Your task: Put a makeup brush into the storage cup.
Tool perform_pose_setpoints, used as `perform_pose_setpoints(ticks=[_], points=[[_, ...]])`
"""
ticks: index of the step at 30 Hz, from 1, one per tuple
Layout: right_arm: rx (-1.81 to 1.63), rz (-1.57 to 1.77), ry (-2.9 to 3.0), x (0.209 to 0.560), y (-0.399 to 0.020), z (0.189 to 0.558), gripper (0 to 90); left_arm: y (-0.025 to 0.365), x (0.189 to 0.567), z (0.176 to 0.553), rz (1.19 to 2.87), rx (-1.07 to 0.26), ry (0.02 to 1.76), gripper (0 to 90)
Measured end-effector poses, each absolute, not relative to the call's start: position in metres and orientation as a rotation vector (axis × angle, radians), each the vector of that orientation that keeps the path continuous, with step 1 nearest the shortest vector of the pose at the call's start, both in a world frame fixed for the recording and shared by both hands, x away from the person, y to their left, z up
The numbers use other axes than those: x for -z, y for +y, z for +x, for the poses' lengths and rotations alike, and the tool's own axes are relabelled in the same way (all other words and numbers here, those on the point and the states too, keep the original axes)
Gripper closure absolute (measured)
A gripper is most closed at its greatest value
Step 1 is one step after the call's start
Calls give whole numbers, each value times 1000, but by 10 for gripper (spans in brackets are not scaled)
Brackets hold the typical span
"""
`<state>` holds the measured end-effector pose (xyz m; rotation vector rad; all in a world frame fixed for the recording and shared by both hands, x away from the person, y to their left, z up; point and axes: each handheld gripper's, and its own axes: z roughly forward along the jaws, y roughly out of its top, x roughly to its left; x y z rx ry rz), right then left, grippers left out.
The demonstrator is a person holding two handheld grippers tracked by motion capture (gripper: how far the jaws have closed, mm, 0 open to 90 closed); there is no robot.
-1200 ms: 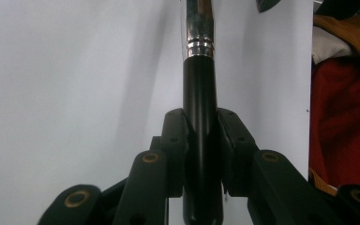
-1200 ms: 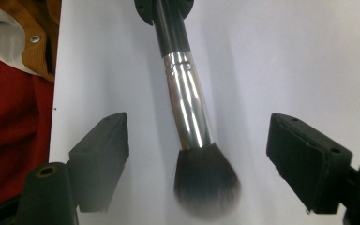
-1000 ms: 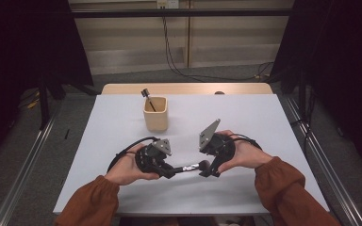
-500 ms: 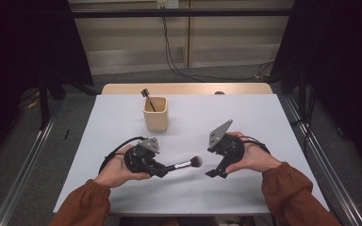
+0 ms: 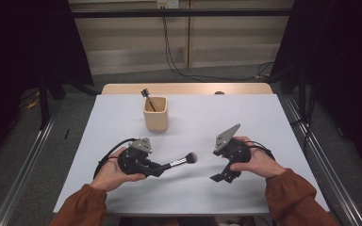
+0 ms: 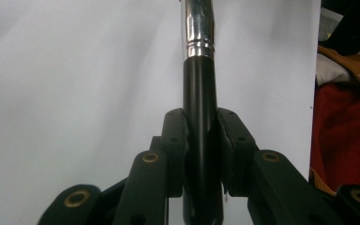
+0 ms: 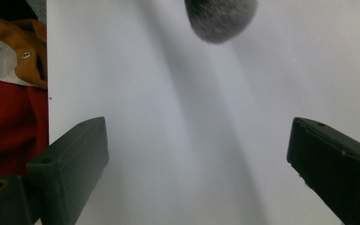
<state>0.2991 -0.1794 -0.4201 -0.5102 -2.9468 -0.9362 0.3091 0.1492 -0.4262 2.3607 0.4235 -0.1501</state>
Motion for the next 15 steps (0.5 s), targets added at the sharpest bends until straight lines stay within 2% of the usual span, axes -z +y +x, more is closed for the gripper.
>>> perform_pose_setpoints(ticks=[15], points=[[1031, -587, -2910, 432, -199, 289, 61, 169, 430, 305, 2227, 100, 484, 746]])
